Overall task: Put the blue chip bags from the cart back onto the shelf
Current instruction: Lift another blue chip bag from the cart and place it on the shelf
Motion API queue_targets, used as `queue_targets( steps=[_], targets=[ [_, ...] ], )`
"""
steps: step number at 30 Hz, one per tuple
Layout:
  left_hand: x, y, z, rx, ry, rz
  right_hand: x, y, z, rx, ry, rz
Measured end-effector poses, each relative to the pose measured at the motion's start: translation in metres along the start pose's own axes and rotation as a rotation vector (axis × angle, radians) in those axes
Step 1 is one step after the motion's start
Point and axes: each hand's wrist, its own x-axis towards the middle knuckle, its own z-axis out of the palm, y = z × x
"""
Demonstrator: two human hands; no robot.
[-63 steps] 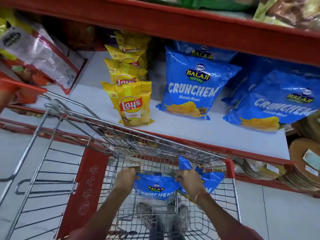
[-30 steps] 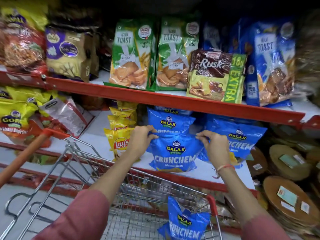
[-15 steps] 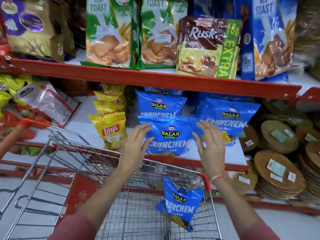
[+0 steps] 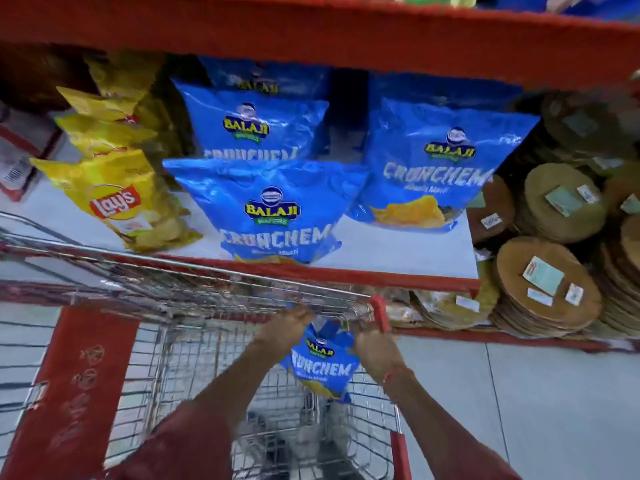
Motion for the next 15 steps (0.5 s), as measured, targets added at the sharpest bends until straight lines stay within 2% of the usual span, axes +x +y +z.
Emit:
queue_targets(
  steps=[2,5,7,9,12,15],
  targets=[
    [0.014,0.005,0.009,0.112,-0.069,-0.02,0.014,-0.002,0.005,-0.062,-0.034,-0.047],
    [0.025,0.005,0.018,0.262,0.064,-0.044,0.023,-0.005,0.005,-0.082,-0.045,-0.037],
    [0.022,0.004,0.018,0.334,0.061,-0.089,0.02,-0.005,0.005,-0.03,-0.04,-0.015],
    [0.017,-0.001,0.029,0.315,-0.057,-0.072,0.008,-0.004,0.009,0.011,-0.018,0.012],
    [-0.005,-0.007,0.029,0.216,-0.002,-0.08,-0.013,-0.009,0.014,0.099,0.019,0.068],
    [-0.035,-0.01,0.018,0.009,0.037,-0.178,-0.036,-0.016,0.004,0.104,0.091,0.1]
  ],
)
